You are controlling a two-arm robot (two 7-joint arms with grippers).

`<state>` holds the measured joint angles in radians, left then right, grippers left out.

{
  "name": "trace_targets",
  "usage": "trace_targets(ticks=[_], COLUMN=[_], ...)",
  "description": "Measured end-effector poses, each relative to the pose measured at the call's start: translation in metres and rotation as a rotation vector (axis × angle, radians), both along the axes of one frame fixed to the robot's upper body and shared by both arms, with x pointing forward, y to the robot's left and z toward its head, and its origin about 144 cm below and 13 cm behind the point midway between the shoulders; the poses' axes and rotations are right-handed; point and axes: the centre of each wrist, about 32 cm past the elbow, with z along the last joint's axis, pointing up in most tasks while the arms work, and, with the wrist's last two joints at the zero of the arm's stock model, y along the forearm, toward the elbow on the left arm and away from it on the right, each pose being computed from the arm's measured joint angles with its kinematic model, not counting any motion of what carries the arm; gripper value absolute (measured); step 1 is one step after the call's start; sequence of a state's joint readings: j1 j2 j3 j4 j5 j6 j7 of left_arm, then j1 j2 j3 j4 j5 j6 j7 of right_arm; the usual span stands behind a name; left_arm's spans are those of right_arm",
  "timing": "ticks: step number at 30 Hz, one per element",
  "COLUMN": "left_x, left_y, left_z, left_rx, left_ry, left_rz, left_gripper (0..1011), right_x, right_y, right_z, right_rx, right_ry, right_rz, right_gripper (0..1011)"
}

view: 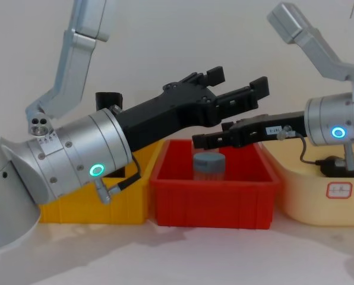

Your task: Pick up the garbage bag with the one hand and transfer it to the other hand.

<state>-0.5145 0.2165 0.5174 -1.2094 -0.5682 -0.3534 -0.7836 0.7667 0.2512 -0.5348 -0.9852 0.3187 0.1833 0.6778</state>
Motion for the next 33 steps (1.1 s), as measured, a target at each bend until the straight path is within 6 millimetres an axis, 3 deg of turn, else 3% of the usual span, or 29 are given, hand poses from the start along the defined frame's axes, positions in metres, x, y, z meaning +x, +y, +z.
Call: trace_targets(ticks=[33], left_x=[0.0], left_y=[0.0], left_z=[0.0], left_rx=[0.0], left_ry=[0.0], left_rz=[-0.001], left_gripper=[1000], right_x=[0.021], right_y=[-0.006], right_z=[-0.017], right_rx=[0.031], right_ry=[0.058], right_rz=[-0.017], right_gripper=[1001])
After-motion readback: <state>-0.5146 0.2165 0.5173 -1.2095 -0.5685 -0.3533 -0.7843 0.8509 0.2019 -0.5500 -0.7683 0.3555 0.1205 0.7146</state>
